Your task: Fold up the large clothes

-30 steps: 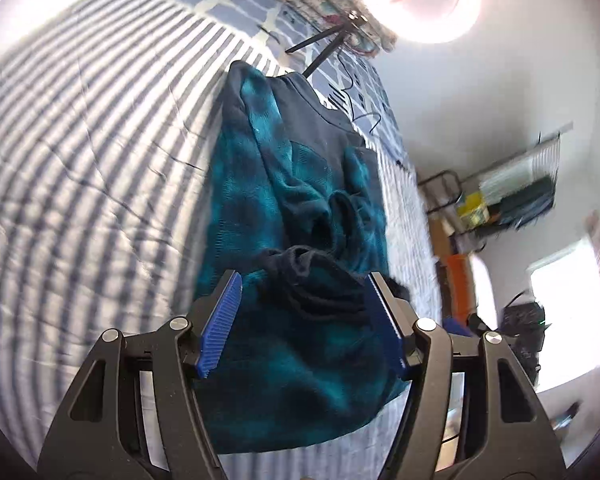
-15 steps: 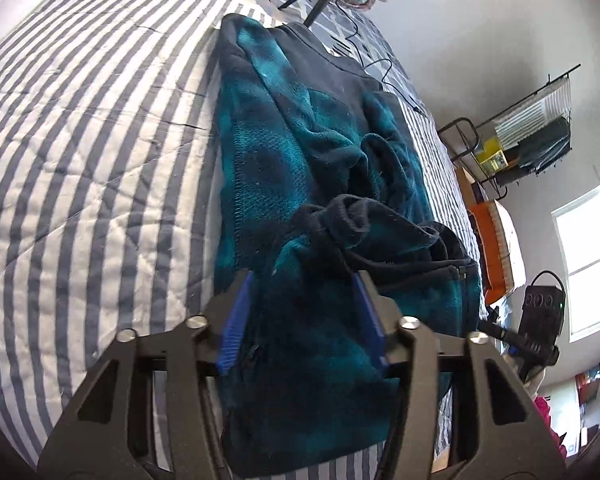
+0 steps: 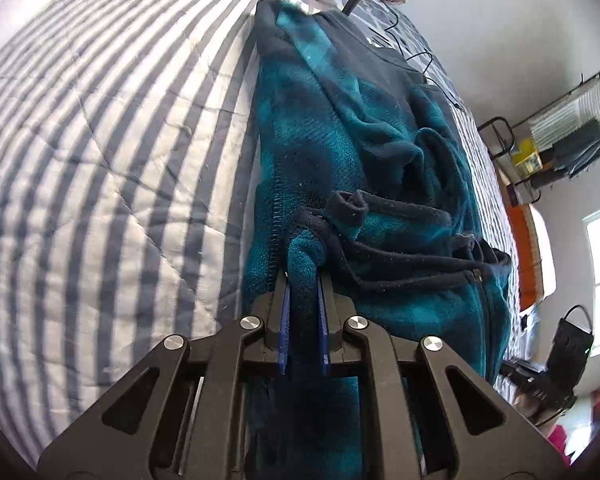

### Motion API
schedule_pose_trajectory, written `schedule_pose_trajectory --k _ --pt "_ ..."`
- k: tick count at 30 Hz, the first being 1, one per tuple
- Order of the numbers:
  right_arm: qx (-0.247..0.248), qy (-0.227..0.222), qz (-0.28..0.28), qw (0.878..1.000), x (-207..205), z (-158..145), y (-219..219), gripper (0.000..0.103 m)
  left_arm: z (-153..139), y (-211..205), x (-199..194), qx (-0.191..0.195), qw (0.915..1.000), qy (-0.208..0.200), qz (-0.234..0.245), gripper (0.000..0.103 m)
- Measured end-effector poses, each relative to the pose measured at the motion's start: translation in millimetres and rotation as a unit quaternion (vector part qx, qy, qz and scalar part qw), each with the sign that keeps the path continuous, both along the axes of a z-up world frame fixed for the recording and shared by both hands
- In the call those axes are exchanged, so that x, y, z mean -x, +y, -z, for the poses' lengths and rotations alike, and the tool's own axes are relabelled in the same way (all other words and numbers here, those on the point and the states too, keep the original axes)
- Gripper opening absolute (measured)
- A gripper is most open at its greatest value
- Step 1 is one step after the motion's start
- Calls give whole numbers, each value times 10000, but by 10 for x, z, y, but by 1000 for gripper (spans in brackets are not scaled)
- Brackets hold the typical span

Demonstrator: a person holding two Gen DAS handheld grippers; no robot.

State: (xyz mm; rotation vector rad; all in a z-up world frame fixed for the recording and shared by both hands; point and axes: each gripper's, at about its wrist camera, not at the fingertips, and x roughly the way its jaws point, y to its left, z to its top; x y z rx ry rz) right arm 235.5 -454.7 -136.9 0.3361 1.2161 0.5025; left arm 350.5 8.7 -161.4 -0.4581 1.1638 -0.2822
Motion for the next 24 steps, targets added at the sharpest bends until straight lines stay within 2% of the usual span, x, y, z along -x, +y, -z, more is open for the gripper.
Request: schedule_pose_trajectory --k 3,5,7,11,14,18,19,22,24 --pt "268 -283 -154 9991 19 -184 27 21 -137 -31 29 -48 9996 -238 132 11" --pt "515 -789 -88 9955 61 -433 0 34 -247 -6 58 -85 9992 -324 208 19" --pt "560 -1238 29 9907 75 -644 6 35 -385 28 102 -245 9981 -549 136 20" --pt "613 -1747 -431 9818 69 -831 314 33 -641 -57 286 -277 9944 -900 475 20" --pt "494 -1796 -732 9798 -34 -749 627 33 -681 -209 428 -247 9910 -994 862 20" --pt "815 -1886 -1119 9722 -244 -525 1048 33 -489 -337 417 -461 9890 -940 1043 20" --pt "929 -1841 -1211 9710 -318 -453 1134 33 -379 -346 383 -620 9892 -842 1029 20" --pt "1177 -1599 -1162 9732 -590 -275 1226 33 -129 -318 330 -679 9907 -603 1018 19" --pt "1175 -1232 -993 9804 -747 -63 1179 31 -27 -346 348 -741 9866 -806 1214 20"
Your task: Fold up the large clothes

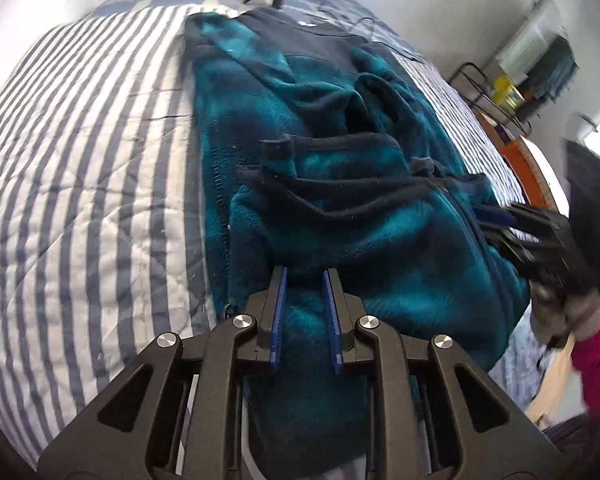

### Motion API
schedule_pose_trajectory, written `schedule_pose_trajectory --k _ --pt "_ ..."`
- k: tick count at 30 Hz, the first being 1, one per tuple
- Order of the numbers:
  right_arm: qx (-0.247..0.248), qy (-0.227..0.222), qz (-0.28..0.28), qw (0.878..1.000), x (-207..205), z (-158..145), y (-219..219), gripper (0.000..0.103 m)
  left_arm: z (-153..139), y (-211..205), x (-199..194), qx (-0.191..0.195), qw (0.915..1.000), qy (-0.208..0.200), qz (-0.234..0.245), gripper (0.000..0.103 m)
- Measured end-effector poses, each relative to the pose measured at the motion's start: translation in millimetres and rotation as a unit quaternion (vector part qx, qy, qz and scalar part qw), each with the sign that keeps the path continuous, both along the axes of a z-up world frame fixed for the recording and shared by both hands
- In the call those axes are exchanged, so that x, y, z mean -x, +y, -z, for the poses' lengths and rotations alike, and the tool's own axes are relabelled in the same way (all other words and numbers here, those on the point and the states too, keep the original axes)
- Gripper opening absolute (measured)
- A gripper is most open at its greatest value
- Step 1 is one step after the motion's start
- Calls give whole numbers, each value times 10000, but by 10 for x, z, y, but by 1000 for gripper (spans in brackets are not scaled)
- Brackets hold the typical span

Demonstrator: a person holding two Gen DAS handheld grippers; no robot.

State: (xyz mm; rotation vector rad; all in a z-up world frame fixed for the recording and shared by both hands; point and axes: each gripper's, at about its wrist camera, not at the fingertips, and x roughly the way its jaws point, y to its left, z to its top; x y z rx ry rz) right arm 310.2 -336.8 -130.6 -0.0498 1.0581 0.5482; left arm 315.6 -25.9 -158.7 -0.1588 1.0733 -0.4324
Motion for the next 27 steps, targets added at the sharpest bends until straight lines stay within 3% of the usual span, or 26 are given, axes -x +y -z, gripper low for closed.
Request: schedule_pose_trajectory --k 3,6,9,11,16,20,23,27 --pt "-227 117 109 9996 -28 52 -41 30 -23 -22 1 -10 10000 26 81 20" --pt "-229 262 67 9994 -16 -95 -84 30 -128 51 -63 321 9992 236 17 20" --pt "-486 183 124 9986 -1 -317 -211 31 -358 188 -177 371 9993 -25 -70 20" --pt "-566 48 191 9982 -21 -473 -306 32 -476 288 -279 365 9990 -159 -177 38" --pt "-556 -252 534 9967 -263 -727 -571 40 -636 569 -778 393 9973 -314 -534 39" --pt "-526 -302 894 9942 -629 -723 -810 47 -570 742 -1266 542 9952 -276 -771 43" --pt "-468 -280 1124 9922 -956 -639 -942 52 -386 836 -1663 855 9926 -69 -857 55" --pt "-508 -221 1316 9898 -1345 -496 -1034 55 -245 892 -1996 867 9903 -30 -1085 55"
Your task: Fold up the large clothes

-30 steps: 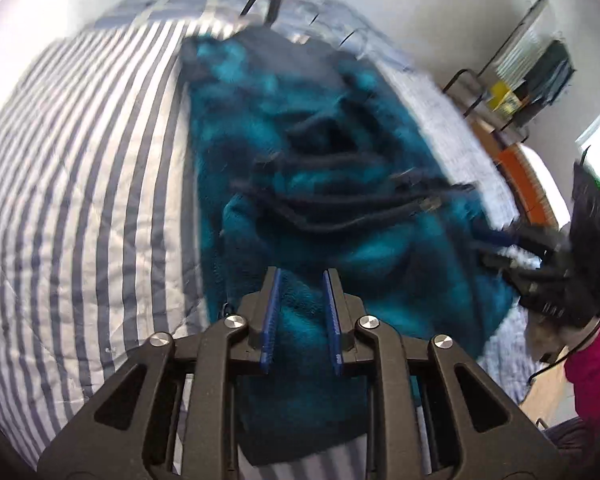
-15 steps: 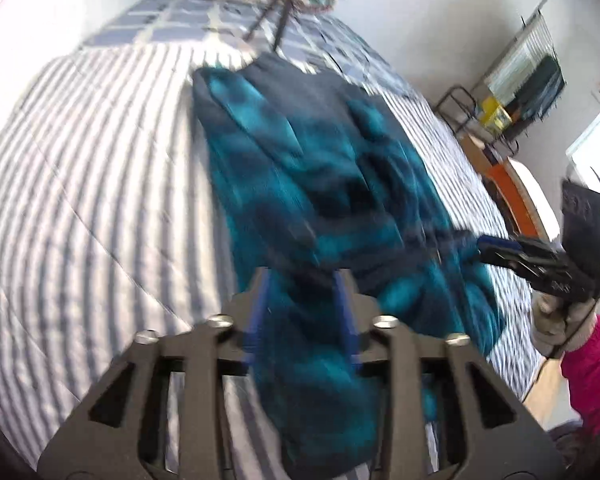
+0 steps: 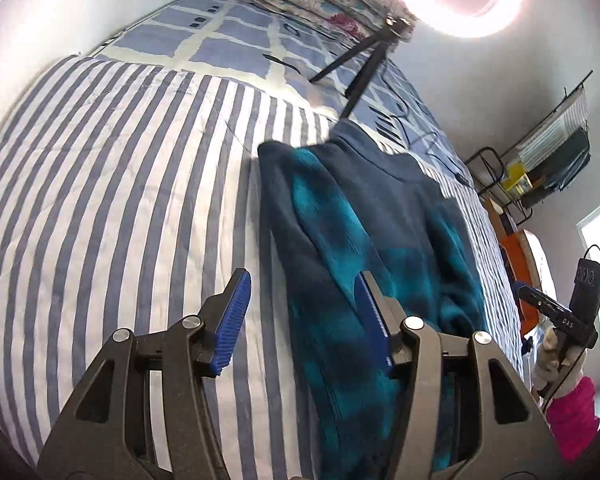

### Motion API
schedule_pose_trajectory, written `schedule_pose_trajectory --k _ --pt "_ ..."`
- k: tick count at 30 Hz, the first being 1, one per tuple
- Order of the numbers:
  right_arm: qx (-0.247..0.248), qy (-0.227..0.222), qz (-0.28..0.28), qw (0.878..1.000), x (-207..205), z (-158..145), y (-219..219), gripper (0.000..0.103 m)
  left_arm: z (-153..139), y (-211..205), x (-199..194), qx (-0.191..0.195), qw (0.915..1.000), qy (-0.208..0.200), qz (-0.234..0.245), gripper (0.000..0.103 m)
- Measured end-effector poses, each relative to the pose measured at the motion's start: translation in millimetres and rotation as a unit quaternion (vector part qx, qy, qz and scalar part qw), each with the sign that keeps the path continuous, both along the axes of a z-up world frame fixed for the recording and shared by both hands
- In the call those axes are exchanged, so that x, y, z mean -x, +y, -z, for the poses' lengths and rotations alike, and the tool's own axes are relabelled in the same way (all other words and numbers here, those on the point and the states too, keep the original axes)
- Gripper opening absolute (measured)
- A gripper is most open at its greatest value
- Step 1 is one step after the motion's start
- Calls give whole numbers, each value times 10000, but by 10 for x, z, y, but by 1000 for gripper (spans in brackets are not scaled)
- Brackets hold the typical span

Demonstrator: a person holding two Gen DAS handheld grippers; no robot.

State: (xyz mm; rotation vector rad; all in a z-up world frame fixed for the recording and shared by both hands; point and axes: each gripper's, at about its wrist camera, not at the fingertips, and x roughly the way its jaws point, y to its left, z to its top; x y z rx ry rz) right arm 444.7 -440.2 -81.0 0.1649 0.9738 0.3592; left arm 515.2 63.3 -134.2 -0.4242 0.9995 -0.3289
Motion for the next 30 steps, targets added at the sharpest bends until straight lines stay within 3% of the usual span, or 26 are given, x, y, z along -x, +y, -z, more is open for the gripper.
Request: schedule_pose_trajectory --k 4,6,8,13,16,20,22,24,26,30 --pt "-72 124 176 9997 -352 155 19 55 -61 -100 -184 -84 9998 -169 90 55" --pt "-426 123 75 9990 -453 133 101 54 -116 -179 -201 -114 9992 -276 263 55" --pt "-755 105 -281 9967 -518 65 286 54 -167 -241 -221 -267 9984 -395 319 55" --pt "-987 371 -1463 9836 -698 29 1061 54 -119 -156 -413 -264 9990 -291 232 55" --pt "-963 702 -2168 9689 -718 170 1561 54 -49 -117 -472 -345 9988 -227 278 54" --pt "-743 1197 -2551 9566 -721 508 2009 56 42 -46 -491 -372 9986 -221 314 52" --pt "-809 1378 -2681 9501 -689 624 2120 49 79 -22 -493 -381 9984 -240 341 51" --pt "-725 1376 -2764 9484 -624 675 2195 11 110 -24 -495 -390 9982 -225 385 46" --pt "-500 1136 -2653 9561 -543 616 2174 7 118 -54 -474 -375 9980 -263 436 46" --pt "-645 722 -2578 9613 -377 357 1939 7 76 -258 -470 -569 9943 -495 755 46"
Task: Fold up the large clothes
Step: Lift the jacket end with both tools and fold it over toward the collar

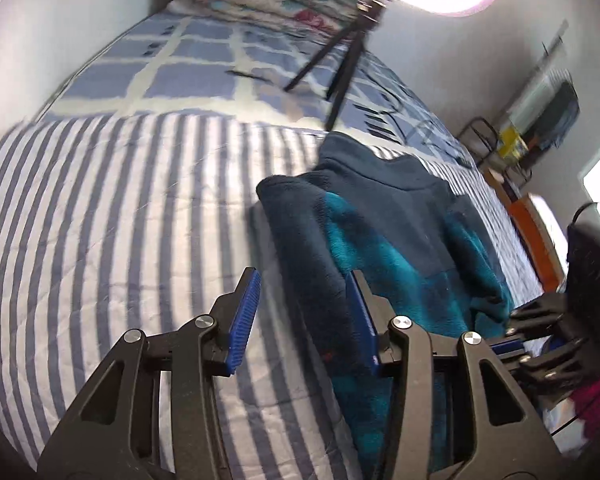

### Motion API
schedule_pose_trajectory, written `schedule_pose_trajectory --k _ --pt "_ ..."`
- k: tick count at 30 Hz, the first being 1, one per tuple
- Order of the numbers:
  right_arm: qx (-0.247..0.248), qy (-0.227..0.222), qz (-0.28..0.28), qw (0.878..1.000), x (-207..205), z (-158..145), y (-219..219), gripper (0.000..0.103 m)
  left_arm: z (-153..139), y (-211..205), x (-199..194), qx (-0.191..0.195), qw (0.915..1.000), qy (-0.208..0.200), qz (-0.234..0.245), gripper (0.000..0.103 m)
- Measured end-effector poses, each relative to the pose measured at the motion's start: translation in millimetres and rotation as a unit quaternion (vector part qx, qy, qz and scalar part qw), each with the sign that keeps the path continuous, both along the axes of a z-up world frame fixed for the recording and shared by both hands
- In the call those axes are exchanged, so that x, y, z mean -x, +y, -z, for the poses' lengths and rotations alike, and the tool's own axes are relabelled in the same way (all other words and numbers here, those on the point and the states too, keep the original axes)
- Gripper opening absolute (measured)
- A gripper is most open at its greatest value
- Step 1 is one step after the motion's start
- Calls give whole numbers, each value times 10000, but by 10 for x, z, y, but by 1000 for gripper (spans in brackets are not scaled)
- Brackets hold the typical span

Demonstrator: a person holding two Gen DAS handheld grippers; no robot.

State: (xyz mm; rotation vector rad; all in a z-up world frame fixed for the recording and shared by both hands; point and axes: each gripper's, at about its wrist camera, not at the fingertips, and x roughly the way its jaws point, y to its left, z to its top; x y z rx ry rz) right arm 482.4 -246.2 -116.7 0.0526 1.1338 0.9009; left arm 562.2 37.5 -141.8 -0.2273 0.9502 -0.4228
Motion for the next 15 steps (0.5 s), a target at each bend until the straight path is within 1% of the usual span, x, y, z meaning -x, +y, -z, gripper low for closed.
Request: schedule_pose_trajectory --k 1,2,4,5,6,7,8,9,10,11,12,13,14,15 --pt "46 4 -13 10000 10 19 3 7 19 -56 -37 -75 10000 -45 26 46" --pt "211 -7 24 9998 1 73 38 7 50 -85 -76 -153 9999 -36 -18 46" --pt "423 113 110 9990 -78 221 116 7 180 -129 -207 -149 9998 108 -115 46" --pt "507 233 171 9983 -116 304 133 7 244 -155 -254 -249 9995 161 -145 46" --pt "536 293 188 9980 -119 354 159 9 339 -216 -307 -520 9983 214 -161 46" --pt "523 305 185 9980 -114 362 159 10 430 -285 -336 -752 9968 245 -110 46" --pt "468 302 158 9983 -104 321 129 13 421 -326 -310 -852 9963 20 -101 46" --pt "349 315 111 9988 -89 252 84 18 422 -391 -315 -1035 9946 4 -13 46" --pt "254 309 121 9991 -77 177 31 20 402 -399 -314 -1036 9946 2 8 46" --pt "85 268 174 9995 -73 75 -67 24 369 -369 -316 -825 9966 65 60 46" --pt "-82 234 217 9995 -69 -11 -161 27 314 -300 -299 -471 9988 81 83 46" --pt "-321 182 298 9989 -62 -125 -311 29 249 -223 -274 -199 9998 38 43 46" --pt "-512 88 390 9979 -61 -228 -474 30 206 -159 -267 -50 10000 -13 -3 46" --pt "-568 -63 507 9971 -74 -312 -642 32 175 -102 -271 30 10000 -26 -59 46"
